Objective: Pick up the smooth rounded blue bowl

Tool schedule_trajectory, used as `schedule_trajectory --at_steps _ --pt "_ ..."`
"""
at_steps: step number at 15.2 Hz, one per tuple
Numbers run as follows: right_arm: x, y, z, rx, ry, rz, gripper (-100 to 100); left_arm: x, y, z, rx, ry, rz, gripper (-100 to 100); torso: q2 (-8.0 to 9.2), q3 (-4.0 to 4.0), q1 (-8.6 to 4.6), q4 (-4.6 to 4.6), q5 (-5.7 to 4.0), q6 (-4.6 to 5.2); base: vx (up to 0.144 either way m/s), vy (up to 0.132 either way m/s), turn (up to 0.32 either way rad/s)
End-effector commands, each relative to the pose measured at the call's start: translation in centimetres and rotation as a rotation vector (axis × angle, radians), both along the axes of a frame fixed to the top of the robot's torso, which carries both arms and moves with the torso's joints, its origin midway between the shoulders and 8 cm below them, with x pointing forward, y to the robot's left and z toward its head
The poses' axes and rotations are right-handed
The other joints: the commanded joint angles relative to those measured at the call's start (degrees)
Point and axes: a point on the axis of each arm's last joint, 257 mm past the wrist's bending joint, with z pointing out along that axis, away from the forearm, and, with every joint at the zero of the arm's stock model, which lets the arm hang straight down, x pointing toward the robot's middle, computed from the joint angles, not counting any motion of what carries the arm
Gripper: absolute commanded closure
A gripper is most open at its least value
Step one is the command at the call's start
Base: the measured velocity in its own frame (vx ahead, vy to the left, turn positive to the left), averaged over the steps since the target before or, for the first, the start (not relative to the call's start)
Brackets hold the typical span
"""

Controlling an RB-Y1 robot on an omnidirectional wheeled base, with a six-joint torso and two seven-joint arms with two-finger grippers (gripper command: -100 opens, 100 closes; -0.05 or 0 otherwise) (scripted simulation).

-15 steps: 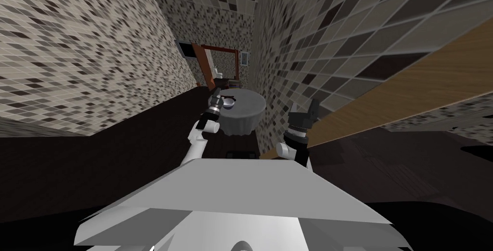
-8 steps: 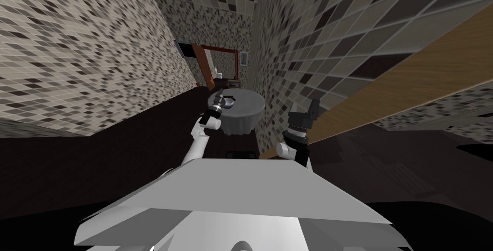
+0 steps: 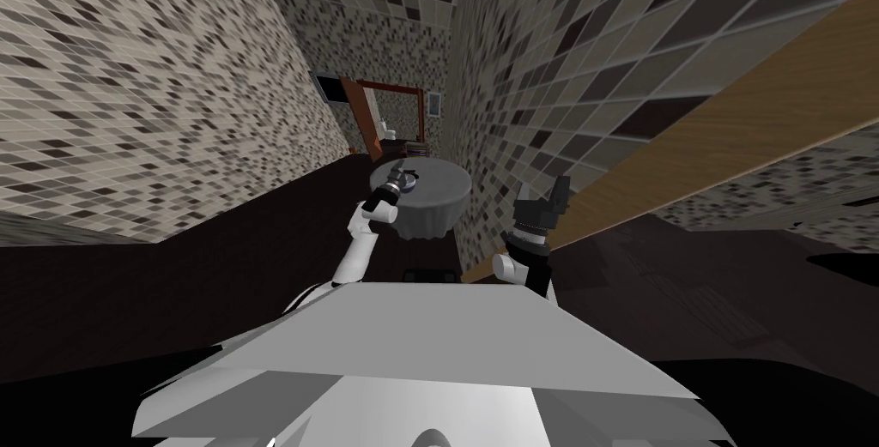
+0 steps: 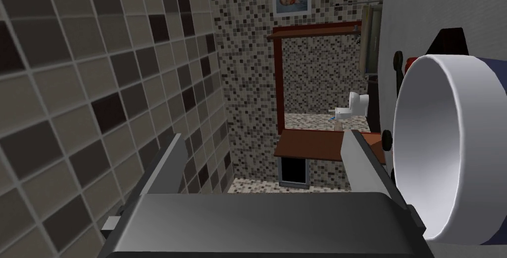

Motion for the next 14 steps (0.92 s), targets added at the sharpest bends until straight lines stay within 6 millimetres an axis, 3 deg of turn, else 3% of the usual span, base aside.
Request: schedule_trajectory --at_steps 1,14 --pt "0.0 0.0 0.0 0.000 0.000 0.000 0 1.2 -0.4 -0.5 -0.003 0.043 -0.006 -100 0.00 0.00 0.00 0.00 0.00 0.00 -0.029 -0.016 -0.016" --pt "0.0 0.0 0.0 0.000 0.000 0.000 0 5.2 -2.0 -4.1 -0.007 0.280 -0.016 -100 -0.03 -0.01 0.03 -0.01 0.01 -0.01 -0.015 -0.005 -0.007"
